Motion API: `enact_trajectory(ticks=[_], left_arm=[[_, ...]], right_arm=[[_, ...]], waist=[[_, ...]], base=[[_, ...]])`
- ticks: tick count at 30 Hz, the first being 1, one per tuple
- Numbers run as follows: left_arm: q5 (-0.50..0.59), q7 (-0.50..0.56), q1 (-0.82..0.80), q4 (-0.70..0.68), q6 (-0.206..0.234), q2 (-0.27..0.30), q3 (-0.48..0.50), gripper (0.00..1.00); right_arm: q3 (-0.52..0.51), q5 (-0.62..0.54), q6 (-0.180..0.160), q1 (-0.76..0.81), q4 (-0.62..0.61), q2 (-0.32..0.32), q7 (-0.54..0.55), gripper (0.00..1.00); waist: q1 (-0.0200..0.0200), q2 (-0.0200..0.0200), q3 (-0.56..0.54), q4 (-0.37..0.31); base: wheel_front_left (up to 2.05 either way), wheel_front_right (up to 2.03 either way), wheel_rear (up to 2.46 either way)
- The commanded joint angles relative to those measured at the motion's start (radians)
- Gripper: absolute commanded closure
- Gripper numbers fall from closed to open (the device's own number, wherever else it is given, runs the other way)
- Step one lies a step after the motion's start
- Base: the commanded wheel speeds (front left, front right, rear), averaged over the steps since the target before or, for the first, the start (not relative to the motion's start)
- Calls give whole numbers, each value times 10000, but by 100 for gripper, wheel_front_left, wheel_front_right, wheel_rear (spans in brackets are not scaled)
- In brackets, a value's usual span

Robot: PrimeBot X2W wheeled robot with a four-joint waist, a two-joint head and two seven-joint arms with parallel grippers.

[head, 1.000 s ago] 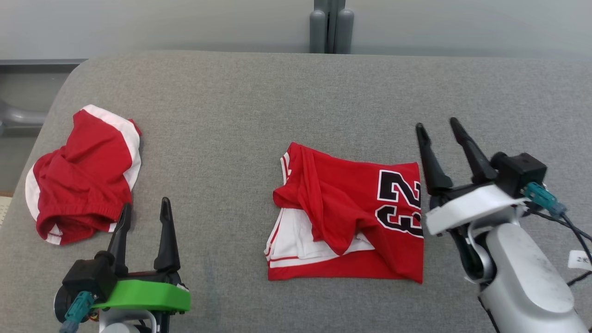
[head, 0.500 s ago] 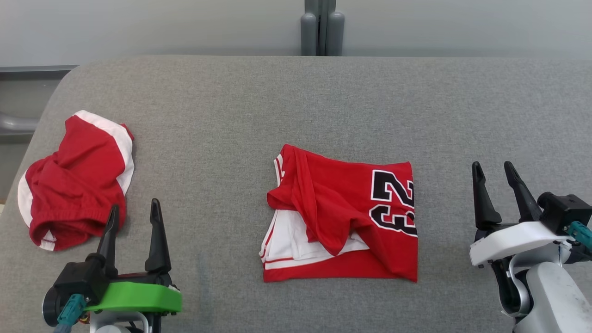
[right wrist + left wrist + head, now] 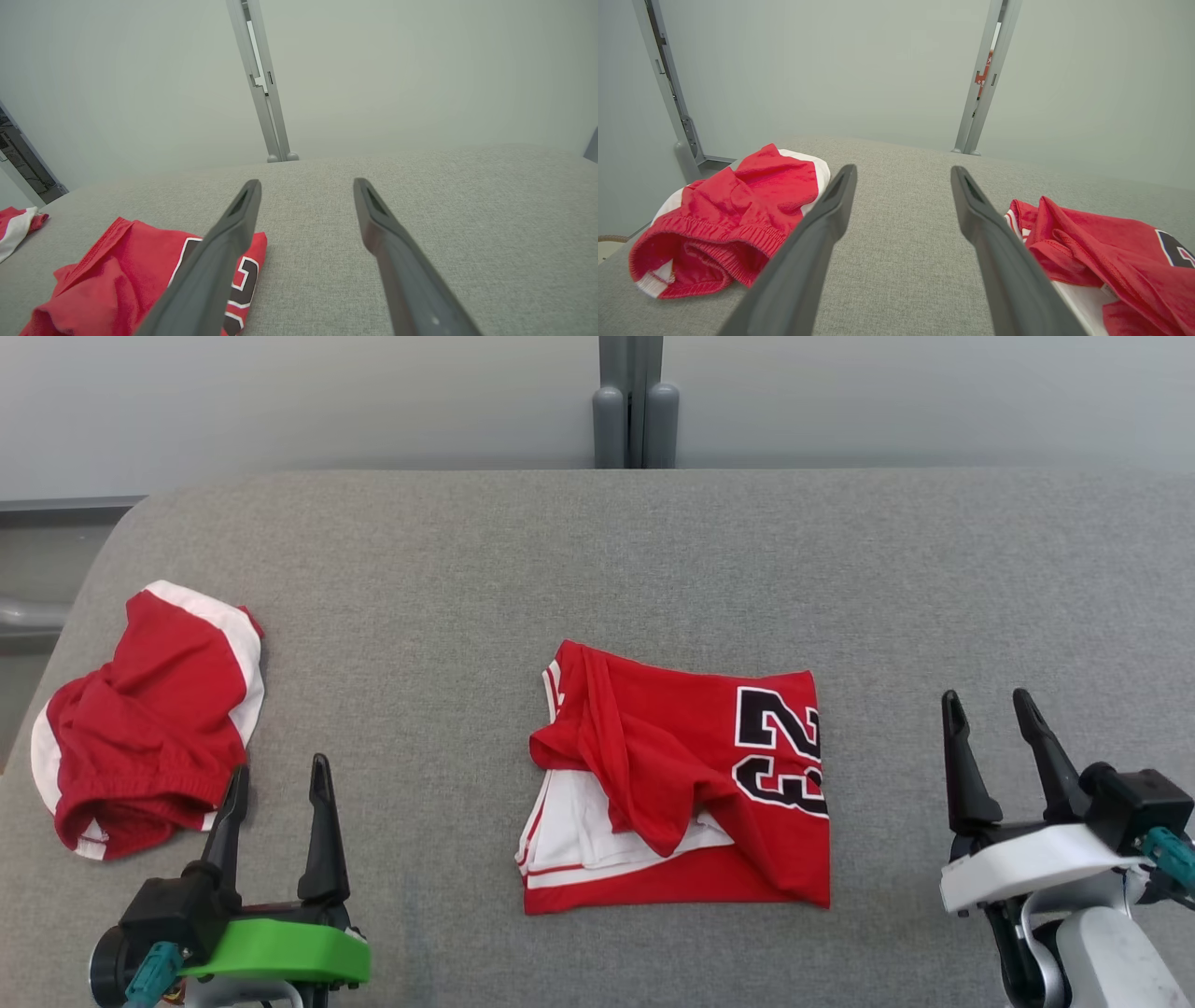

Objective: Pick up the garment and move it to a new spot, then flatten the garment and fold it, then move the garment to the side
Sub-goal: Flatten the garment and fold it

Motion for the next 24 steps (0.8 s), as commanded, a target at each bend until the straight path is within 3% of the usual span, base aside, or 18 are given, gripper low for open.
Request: enact_trajectory(ticks=[1, 14, 24], left_arm=[[66, -30, 219, 36, 37, 23, 55, 0], [357, -30, 733, 158, 42, 22, 1, 0], [51, -30, 175, 1303, -397, 23, -2698, 0]], right_arm=[[40, -101, -14, 302, -149, -43, -2, 0], [285, -265, -15, 1466, -816, -72, -2, 0], [522, -201, -15, 1195, -738, -63, -2, 0]], waist=[[0, -1, -134, -109], [0, -1, -603, -465], [0, -1, -391, -773]], base=[[0, 0, 0], [0, 0, 0], [0, 0, 0]])
